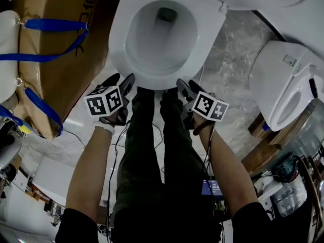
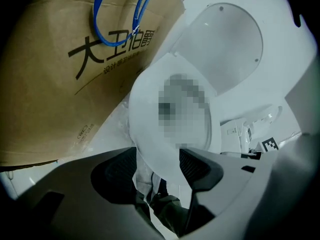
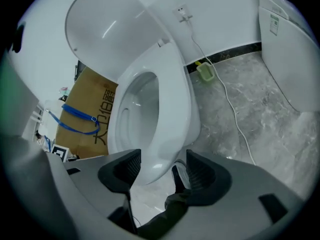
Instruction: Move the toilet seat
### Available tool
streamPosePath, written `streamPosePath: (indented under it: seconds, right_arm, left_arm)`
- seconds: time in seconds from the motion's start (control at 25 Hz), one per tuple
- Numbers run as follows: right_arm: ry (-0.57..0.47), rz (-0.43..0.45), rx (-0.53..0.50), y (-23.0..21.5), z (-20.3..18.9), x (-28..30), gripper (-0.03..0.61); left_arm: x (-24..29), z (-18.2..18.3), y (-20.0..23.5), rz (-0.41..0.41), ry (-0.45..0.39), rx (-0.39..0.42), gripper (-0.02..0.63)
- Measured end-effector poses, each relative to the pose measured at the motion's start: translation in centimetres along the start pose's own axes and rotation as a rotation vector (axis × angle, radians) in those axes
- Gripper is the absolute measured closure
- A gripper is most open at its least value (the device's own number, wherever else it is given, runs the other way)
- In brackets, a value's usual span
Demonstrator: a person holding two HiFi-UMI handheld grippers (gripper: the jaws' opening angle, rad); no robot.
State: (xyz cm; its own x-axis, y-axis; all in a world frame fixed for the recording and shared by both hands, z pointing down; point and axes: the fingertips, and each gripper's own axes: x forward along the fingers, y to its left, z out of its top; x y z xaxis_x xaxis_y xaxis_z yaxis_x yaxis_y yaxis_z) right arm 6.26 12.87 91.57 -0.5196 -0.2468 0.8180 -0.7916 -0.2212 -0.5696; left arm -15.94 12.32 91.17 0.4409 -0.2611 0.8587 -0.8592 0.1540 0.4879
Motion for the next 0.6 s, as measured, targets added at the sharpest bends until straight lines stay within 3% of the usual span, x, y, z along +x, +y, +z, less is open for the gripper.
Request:
streamPosePath:
  seconds: [0.6]
  right_arm:
    - [-0.023, 0.000, 0.063, 0.6, 0.4, 1.4, 0.302]
  left_arm:
    - [1.3, -0.2, 0.1, -0.035, 0.027, -0.046, 0.357]
